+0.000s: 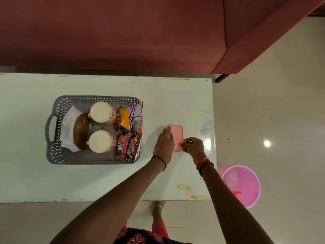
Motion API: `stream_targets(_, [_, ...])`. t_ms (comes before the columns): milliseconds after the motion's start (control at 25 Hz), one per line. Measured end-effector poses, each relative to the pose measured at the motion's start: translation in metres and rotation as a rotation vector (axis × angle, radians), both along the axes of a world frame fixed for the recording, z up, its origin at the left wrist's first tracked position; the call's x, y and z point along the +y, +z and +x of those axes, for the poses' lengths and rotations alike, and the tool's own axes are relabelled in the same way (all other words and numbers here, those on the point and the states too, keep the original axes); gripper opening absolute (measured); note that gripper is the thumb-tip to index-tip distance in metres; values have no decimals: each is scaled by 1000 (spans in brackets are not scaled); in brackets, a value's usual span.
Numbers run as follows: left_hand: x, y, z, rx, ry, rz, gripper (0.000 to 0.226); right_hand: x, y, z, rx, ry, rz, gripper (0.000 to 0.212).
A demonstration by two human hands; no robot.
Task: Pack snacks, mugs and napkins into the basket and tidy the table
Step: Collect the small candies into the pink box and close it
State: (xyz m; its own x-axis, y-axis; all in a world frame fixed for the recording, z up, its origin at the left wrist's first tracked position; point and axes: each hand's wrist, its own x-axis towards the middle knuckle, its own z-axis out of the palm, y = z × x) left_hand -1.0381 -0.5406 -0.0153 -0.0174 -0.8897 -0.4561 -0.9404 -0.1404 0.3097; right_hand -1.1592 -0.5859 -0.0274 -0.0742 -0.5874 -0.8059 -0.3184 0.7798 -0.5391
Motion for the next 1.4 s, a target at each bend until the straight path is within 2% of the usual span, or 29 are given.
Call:
stream_targets(80, [10, 0, 4, 135, 161, -76, 54, 2, -2, 0, 40, 48, -25, 17])
stream_targets(200, [29, -5, -5, 354, 724, -207, 35, 1, -3, -3, 45, 63, -28, 21])
stream_targets(240, [34, -8, -9, 444, 931, -159, 33, 1, -2, -4, 32, 49, -29, 21])
stream_targets(320, [37, -9, -18, 710, 1313, 88, 32, 2, -1, -6, 2, 38, -24, 22])
stream_targets(400, [36, -3, -27, 995, 1506, 372, 25, 3, 1, -7, -35, 56, -3, 26])
stream_targets(480, [34, -4, -34, 1131, 1544, 448, 17, 6, 3, -6, -69, 66, 11, 30])
stream_targets(600, [31, -4, -35, 1200, 1611, 400, 12, 9, 4, 0, -92, 77, -1, 36])
stream_targets(880, [34, -8, -11, 1226, 1713, 316, 15, 12, 2, 31, -144, 112, -12, 39])
stream_targets(1040, [35, -9, 2, 1256, 1769, 256, 26, 11, -1, 53, -168, 123, -10, 38])
stream_targets(1160, [32, -11, 10, 1278, 1801, 209, 15, 12, -2, 65, -178, 138, 8, 37])
stream_targets(1280, [31, -11, 17, 1282, 1805, 184, 13, 11, -1, 67, -169, 138, 4, 38])
stream_targets(1400, [33, -16, 17, 1257, 1777, 149, 28, 13, 0, 63, -150, 162, 14, 35])
